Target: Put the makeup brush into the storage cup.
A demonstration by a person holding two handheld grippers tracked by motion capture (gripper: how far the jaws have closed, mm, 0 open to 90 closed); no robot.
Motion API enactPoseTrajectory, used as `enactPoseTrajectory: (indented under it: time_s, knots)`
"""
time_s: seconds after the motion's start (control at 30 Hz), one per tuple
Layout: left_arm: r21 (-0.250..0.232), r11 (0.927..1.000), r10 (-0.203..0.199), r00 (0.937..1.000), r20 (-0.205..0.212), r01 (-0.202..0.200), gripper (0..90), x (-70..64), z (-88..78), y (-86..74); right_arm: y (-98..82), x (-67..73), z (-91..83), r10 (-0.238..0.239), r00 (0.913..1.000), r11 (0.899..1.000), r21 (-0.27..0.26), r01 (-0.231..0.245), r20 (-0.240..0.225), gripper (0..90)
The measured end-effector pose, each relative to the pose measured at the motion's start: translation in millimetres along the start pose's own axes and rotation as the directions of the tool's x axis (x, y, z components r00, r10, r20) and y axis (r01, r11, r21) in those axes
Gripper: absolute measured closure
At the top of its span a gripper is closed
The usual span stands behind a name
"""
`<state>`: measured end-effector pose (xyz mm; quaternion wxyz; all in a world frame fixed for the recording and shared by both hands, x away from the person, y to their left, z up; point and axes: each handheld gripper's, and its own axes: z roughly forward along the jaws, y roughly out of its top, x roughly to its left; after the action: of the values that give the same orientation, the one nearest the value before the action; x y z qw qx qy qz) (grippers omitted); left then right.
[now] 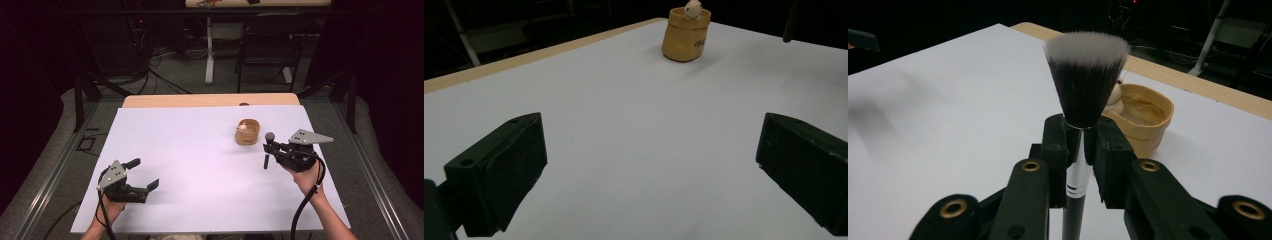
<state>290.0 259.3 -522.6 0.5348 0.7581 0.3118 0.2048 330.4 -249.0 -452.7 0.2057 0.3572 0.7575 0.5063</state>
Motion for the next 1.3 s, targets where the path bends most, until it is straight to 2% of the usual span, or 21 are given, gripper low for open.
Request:
enactPoseTrajectory:
  time_s: [0.17, 0.37, 0.53, 0.7, 0.87, 1.1, 1.3]
  knots:
    - [-0.025, 0.9996, -0.014, 0.9999, 0.009, 0.014, 0.1, 1.7, -1.1, -0.8, 3.9, -4.9, 0.5, 0.001, 1.0000, 1.000, -0.020, -0.001, -0.008, 77.0]
    - [-0.040, 0.9990, -0.017, 0.9998, 0.014, 0.018, 0.1, 2.4, -0.3, -1.4, 7.0, -8.1, 4.4, -0.001, 1.0000, 1.000, -0.013, 0.001, -0.008, 77.0]
    - [-0.036, 0.9994, -0.001, 0.9998, 0.021, 0.001, 0.0, 3.1, 2.9, -1.5, 11.3, -11.3, 8.3, -0.010, 0.9999, 1.000, -0.009, 0.010, -0.005, 77.0]
    - [-0.028, 0.9996, 0.003, 0.9998, 0.021, -0.002, 0.0, 1.7, 2.2, -2.0, 18.7, -14.7, 11.9, -0.004, 0.9998, 1.000, -0.009, 0.005, 0.019, 77.1]
    - [-0.036, 0.9994, -0.004, 1.0000, 0.007, 0.004, 0.0, 3.0, -0.1, -2.0, 25.2, -16.9, 14.5, -0.004, 0.9998, 1.000, -0.012, 0.004, 0.021, 77.0]
    - [-0.014, 0.9999, -0.001, 0.9999, 0.015, 0.001, 0.1, 2.3, 2.3, -1.6, 34.4, -20.5, 20.0, -0.010, 0.9996, 1.000, -0.016, 0.011, 0.025, 77.0]
    - [-0.018, 0.9998, -0.004, 0.9999, 0.014, 0.004, 0.1, 3.4, 2.1, -1.9, 39.1, -21.9, 25.0, -0.008, 0.9996, 1.000, -0.027, 0.009, 0.028, 77.0]
